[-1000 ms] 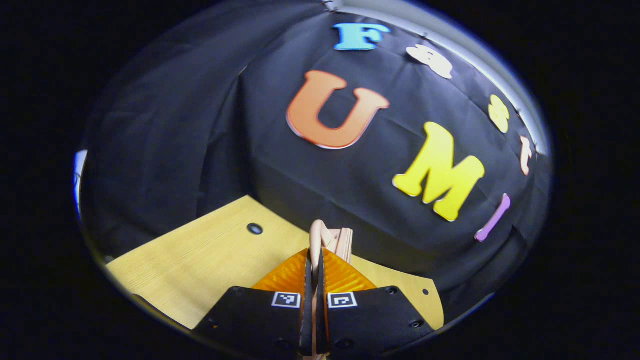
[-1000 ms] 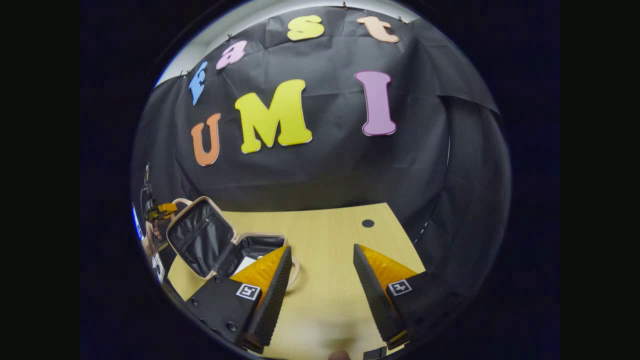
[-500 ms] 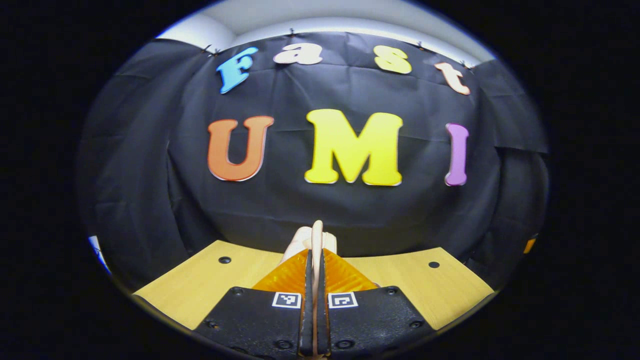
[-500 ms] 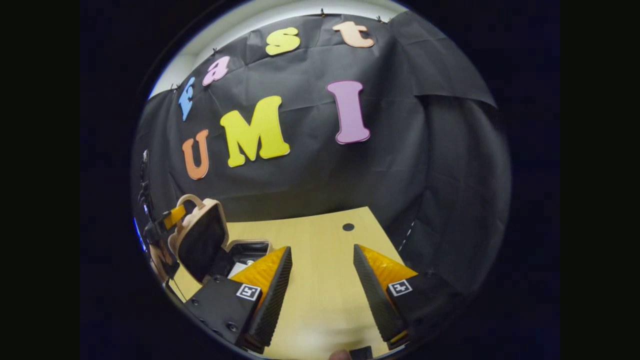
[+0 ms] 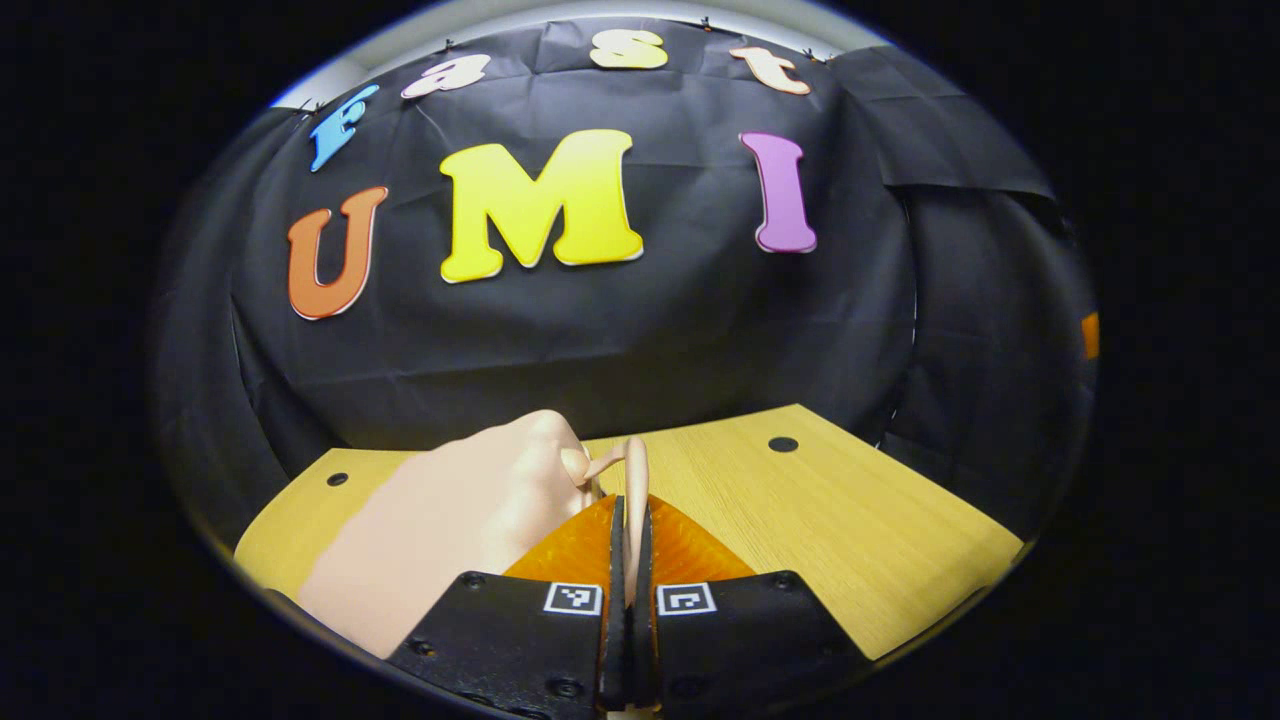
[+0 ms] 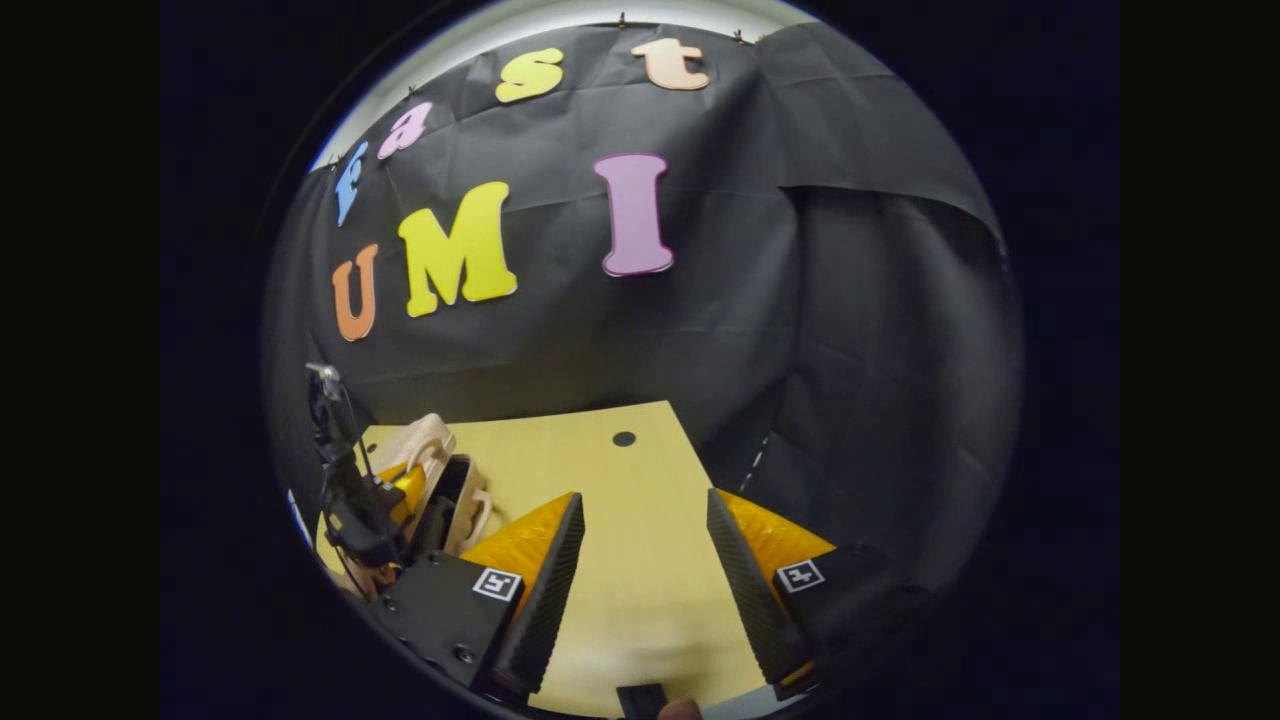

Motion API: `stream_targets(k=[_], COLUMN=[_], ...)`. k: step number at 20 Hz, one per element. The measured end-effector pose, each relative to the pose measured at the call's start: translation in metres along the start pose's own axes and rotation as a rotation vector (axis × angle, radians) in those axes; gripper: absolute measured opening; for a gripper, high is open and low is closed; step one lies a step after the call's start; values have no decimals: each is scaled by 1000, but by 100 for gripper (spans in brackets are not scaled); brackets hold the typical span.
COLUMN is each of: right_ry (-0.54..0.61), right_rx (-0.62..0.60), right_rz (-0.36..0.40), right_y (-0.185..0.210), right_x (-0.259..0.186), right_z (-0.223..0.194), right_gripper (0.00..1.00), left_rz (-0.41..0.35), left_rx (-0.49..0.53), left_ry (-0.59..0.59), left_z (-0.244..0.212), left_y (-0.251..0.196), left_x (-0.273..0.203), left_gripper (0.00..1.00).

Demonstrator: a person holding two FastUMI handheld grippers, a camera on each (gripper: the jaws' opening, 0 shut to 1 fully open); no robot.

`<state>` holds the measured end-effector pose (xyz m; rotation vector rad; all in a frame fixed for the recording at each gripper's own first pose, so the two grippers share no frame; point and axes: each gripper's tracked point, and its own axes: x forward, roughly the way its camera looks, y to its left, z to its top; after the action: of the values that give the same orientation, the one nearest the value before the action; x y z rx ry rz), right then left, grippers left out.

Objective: First open the suitcase, pack the skin care products into it, and then close the suitcase.

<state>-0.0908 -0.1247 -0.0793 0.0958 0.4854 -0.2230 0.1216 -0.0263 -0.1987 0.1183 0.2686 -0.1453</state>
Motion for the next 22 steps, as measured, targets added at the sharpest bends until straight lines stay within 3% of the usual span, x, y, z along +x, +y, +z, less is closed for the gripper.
stream_targets(k=[5, 8, 14, 15, 16, 18, 19, 20, 21, 22], right_ry=[10, 12, 3, 0, -8, -29, -49, -70, -95, -124], right_rx=[-12, -39, -72, -78, -81, -88, -92, -96, -99, -98], right_rz=[-25, -10, 65, 80, 97, 135, 157, 181, 203, 227], right_y=[-20, -18, -3, 2, 6, 19, 27, 36, 46, 55], right_x=[0, 1, 10, 12, 13, 16, 18, 19, 20, 20], right_z=[4, 5, 13, 15, 17, 26, 34, 42, 50, 61], right_gripper=[74, 74, 74, 74, 74, 74, 74, 70, 74, 74], left_rz=[36, 76, 33, 38, 52, 58, 61, 65, 75, 88], left_rx=[-28, -16, -90, -97, -88, -83, -88, -96, -103, -110], left_ry=[73, 57, 75, 69, 38, -32, -73, -114, -156, -190], left_z=[-35, -35, -32, -25, -10, 27, 47, 69, 92, 113], left_y=[-26, -28, -38, -39, -36, -34, -30, -26, -20, -14], left_x=[20, 22, 20, 12, 5, -9, -17, -25, -33, -41], left_gripper=[7, 8, 28, 47, 46, 53, 62, 74, 99, 100])
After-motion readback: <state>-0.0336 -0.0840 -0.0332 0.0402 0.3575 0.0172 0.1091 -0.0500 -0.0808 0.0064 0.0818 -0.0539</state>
